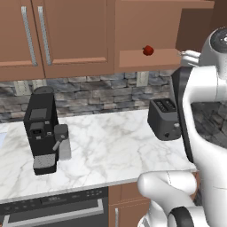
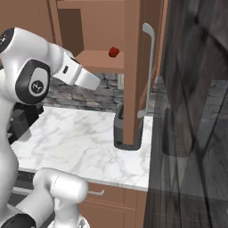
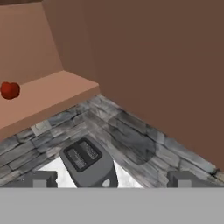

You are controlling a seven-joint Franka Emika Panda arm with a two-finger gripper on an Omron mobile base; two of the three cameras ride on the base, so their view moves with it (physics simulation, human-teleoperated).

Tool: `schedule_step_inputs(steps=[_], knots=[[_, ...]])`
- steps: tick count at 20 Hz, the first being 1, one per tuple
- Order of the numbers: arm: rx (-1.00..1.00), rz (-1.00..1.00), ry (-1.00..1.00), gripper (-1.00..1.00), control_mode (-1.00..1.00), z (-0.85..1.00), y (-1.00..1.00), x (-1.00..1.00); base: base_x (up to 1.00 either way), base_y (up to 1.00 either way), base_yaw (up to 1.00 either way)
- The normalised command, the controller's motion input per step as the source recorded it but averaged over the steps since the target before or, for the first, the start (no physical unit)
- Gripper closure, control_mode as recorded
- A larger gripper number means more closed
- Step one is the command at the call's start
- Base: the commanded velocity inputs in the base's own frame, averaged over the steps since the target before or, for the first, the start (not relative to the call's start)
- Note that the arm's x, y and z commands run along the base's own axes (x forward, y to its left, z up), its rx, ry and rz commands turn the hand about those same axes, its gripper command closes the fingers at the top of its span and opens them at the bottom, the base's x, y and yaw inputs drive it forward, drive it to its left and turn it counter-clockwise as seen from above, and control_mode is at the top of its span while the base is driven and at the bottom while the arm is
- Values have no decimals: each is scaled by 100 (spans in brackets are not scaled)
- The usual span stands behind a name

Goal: Pick the bell pepper from the counter and place it in the cabinet. Then close the cabinet.

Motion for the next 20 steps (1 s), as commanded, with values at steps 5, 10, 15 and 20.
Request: schedule_step_inputs(steps=[5, 10, 15, 20], knots=[[4, -23, 0, -100, -100, 15, -13, -100, 0, 0, 0], [2, -14, 0, -100, -100, -1, -18, -100, 0, 0, 0], [0, -1, -1, -100, -100, -4, -8, -100, 0, 0, 0], [0, 0, 1, -100, -100, 0, -2, -100, 0, 0, 0]])
